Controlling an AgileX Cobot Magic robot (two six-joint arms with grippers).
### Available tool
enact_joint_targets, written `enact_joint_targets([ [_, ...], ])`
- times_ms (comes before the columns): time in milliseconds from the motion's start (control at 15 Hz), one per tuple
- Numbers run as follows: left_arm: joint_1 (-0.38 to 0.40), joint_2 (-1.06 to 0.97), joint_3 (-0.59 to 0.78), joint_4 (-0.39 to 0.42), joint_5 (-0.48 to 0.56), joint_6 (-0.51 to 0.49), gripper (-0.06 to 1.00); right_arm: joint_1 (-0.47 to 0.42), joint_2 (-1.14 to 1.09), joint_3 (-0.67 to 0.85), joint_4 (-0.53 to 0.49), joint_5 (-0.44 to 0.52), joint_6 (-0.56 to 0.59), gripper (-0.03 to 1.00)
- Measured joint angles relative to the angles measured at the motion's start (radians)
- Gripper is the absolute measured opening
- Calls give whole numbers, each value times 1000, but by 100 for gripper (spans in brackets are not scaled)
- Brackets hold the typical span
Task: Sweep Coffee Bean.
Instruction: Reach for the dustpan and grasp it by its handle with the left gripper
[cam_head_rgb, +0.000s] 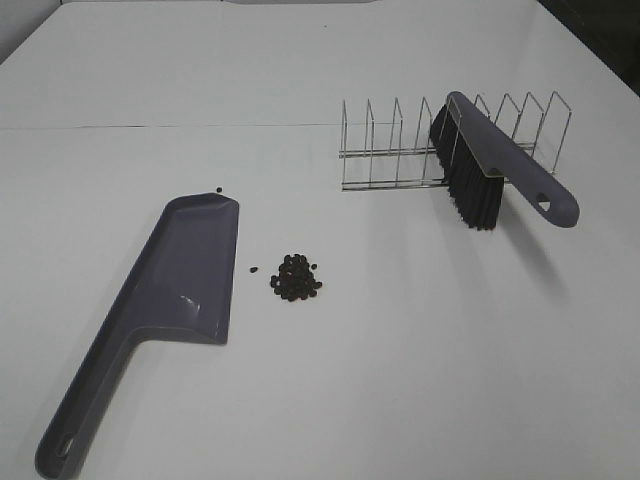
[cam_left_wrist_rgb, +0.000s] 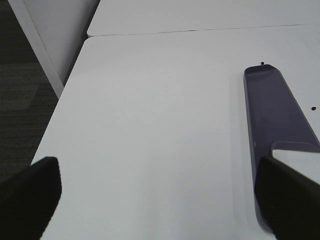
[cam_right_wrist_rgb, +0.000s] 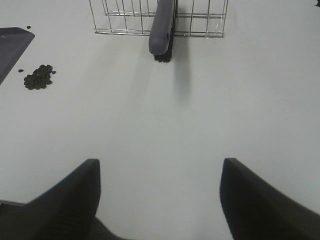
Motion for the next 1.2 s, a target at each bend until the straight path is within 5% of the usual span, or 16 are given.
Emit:
enact_joint_targets([
  [1200, 0, 0, 0, -4, 0, -1, 96, 0, 0, 0, 0, 0, 0, 59],
])
